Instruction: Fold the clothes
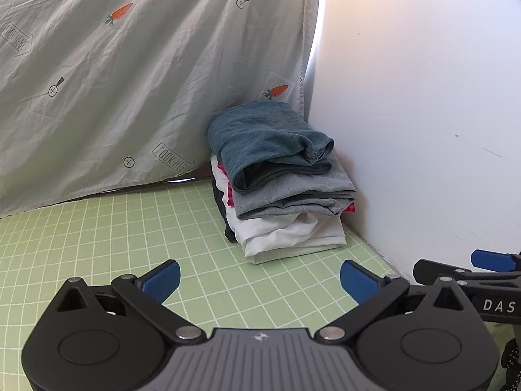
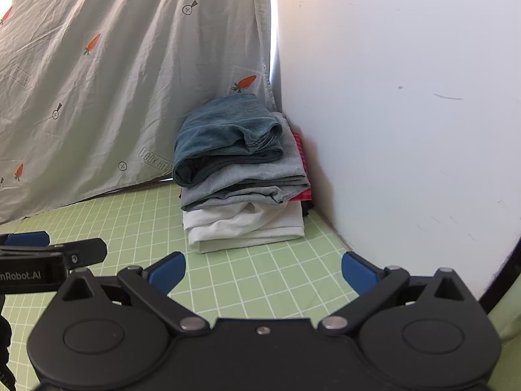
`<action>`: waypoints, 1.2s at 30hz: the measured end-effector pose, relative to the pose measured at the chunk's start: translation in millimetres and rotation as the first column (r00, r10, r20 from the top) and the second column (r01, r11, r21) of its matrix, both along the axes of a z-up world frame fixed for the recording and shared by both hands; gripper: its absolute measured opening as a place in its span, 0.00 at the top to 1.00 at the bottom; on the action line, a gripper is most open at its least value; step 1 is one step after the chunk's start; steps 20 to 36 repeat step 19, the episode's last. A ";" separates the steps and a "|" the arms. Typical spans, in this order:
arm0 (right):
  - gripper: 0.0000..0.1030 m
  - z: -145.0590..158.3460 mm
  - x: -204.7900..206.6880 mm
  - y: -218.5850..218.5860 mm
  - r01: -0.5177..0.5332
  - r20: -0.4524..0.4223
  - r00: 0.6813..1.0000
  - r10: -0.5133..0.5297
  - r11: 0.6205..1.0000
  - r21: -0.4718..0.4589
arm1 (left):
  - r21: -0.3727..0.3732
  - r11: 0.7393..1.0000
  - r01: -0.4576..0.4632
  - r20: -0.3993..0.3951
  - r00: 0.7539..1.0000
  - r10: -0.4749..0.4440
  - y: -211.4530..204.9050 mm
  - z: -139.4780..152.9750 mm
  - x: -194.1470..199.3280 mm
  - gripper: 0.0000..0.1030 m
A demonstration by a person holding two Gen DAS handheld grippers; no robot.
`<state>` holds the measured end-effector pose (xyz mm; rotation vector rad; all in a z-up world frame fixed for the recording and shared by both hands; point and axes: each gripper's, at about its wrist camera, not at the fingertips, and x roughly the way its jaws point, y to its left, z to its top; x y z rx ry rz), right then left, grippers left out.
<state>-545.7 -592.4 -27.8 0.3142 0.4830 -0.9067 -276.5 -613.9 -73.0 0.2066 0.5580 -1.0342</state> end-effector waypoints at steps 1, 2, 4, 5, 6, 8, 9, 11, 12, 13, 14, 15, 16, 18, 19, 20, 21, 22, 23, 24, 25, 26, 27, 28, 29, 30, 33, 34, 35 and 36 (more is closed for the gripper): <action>0.00 0.1 -0.2 0.5 0.002 -0.001 1.000 -0.002 1.000 -0.001 | -0.001 1.000 0.002 0.000 1.000 -0.002 0.4 0.1 -0.2 0.00; 0.00 0.3 -0.3 1.0 0.002 -0.001 1.000 -0.002 1.000 -0.002 | 0.000 1.000 0.003 0.001 1.000 -0.003 0.6 0.1 -0.4 0.00; 0.00 0.3 -0.4 1.2 0.003 -0.001 1.000 -0.003 1.000 -0.004 | 0.001 1.000 0.006 0.003 1.000 -0.006 0.9 0.1 -0.8 0.00; 0.00 0.3 -0.5 1.3 0.004 -0.001 1.000 -0.004 1.000 -0.004 | 0.002 1.000 0.008 0.004 1.000 -0.008 1.0 0.0 -1.0 0.00; 0.00 0.3 -0.6 1.5 0.004 -0.001 1.000 -0.004 1.000 -0.005 | 0.002 1.000 0.009 0.004 1.000 -0.009 0.8 0.1 -1.1 0.00; 0.00 0.5 -0.8 1.6 0.005 -0.001 1.000 -0.005 1.000 -0.005 | 0.004 1.000 0.010 0.005 1.000 -0.010 -0.4 0.0 -0.9 0.00; 0.00 0.5 -0.8 1.2 0.005 -0.001 1.000 -0.005 1.000 -0.005 | 0.005 1.000 0.010 0.005 1.000 -0.010 -0.9 0.0 -0.7 0.00; 0.00 0.8 -0.4 0.4 0.005 -0.002 1.000 -0.005 1.000 -0.004 | 0.008 1.000 0.009 0.003 1.000 -0.009 -2.1 -0.2 -0.3 0.00; 0.00 1.0 -0.4 0.4 0.005 -0.003 1.000 -0.005 1.000 -0.005 | 0.010 1.000 0.009 0.001 1.000 -0.009 -2.6 -0.3 -0.1 0.00; 0.00 1.2 -0.4 0.5 0.006 -0.003 1.000 -0.006 1.000 -0.005 | 0.010 1.000 0.011 0.000 1.000 -0.011 -2.6 -0.6 -0.3 0.00; 0.00 1.2 -0.4 0.6 0.007 -0.003 1.000 -0.007 1.000 -0.005 | 0.011 1.000 0.013 -0.001 1.000 -0.013 -2.7 -0.7 -0.3 0.00; 0.00 1.2 -0.5 0.6 0.008 -0.003 1.000 -0.008 1.000 -0.005 | 0.012 1.000 0.014 -0.001 1.000 -0.014 -3.0 -0.8 -0.2 0.00; 0.00 1.2 -0.5 0.6 0.009 -0.002 1.000 -0.009 1.000 -0.005 | 0.013 1.000 0.015 0.000 1.000 -0.015 -3.4 -0.8 -0.2 0.00; 0.00 1.1 -0.6 0.6 0.011 -0.002 1.000 -0.011 1.000 -0.004 | 0.014 1.000 0.016 0.001 1.000 -0.016 -4.4 -0.7 -0.3 0.00; 0.00 1.1 -0.7 0.6 0.012 -0.002 1.000 -0.012 1.000 -0.004 | 0.015 1.000 0.017 0.002 1.000 -0.017 -4.9 -0.7 -0.1 0.00; 0.00 1.1 -0.7 0.6 0.012 -0.002 1.000 -0.012 1.000 -0.004 | 0.015 1.000 0.017 0.002 1.000 -0.017 -4.9 -0.7 -0.1 0.00; 0.00 1.1 -0.7 0.6 0.012 -0.002 1.000 -0.012 1.000 -0.004 | 0.015 1.000 0.017 0.002 1.000 -0.017 -4.9 -0.7 -0.1 0.00; 0.00 1.1 -0.7 0.6 0.012 -0.002 1.000 -0.012 1.000 -0.004 | 0.015 1.000 0.017 0.002 1.000 -0.017 -4.9 -0.7 -0.1 0.00; 0.00 1.1 -0.7 0.6 0.012 -0.002 1.000 -0.012 1.000 -0.004 | 0.015 1.000 0.017 0.002 1.000 -0.017 -4.9 -0.7 -0.1 0.00; 0.00 1.1 -0.7 0.6 0.012 -0.002 1.000 -0.012 1.000 -0.004 | 0.015 1.000 0.017 0.002 1.000 -0.017 -4.9 -0.7 -0.1 0.00; 0.00 1.1 -0.7 0.6 0.012 -0.002 1.000 -0.012 1.000 -0.004 | 0.015 1.000 0.017 0.002 1.000 -0.017 -4.9 -0.7 -0.1 0.00; 0.00 1.1 -0.7 0.6 0.012 -0.002 1.000 -0.012 1.000 -0.004 | 0.015 1.000 0.017 0.002 1.000 -0.017 -4.9 -0.7 -0.1 0.00; 0.00 1.1 -0.7 0.6 0.012 -0.002 1.000 -0.012 1.000 -0.004 | 0.015 1.000 0.017 0.002 1.000 -0.017 -4.9 -0.7 -0.1 0.00; 0.00 1.1 -0.7 0.6 0.012 -0.002 1.000 -0.012 1.000 -0.004 | 0.015 1.000 0.017 0.002 1.000 -0.017 -4.9 -0.7 -0.1 0.00; 0.00 1.1 -0.7 0.6 0.012 -0.002 1.000 -0.012 1.000 -0.004 | 0.015 1.000 0.017 0.002 1.000 -0.017 -4.9 -0.7 -0.1 0.00; 0.00 1.1 -0.7 0.6 0.012 -0.002 1.000 -0.012 1.000 -0.004 | 0.015 1.000 0.017 0.002 1.000 -0.017 -4.9 -0.7 -0.1 0.00; 0.00 1.1 -0.7 0.6 0.012 -0.002 1.000 -0.012 1.000 -0.004 | 0.015 1.000 0.017 0.002 1.000 -0.017 -4.9 -0.7 -0.1 0.00; 0.00 1.1 -0.7 0.6 0.012 -0.002 1.000 -0.012 1.000 -0.004 | 0.015 1.000 0.017 0.002 1.000 -0.017 -4.9 -0.7 -0.1 0.00; 0.00 1.1 -0.7 0.6 0.012 -0.002 1.000 -0.012 1.000 -0.004 | 0.015 1.000 0.017 0.002 1.000 -0.017 -4.9 -0.7 -0.1 0.00; 0.00 1.1 -0.7 0.6 0.012 -0.002 1.000 -0.012 1.000 -0.004 | 0.015 1.000 0.017 0.002 1.000 -0.017 -4.9 -0.7 -0.1 0.00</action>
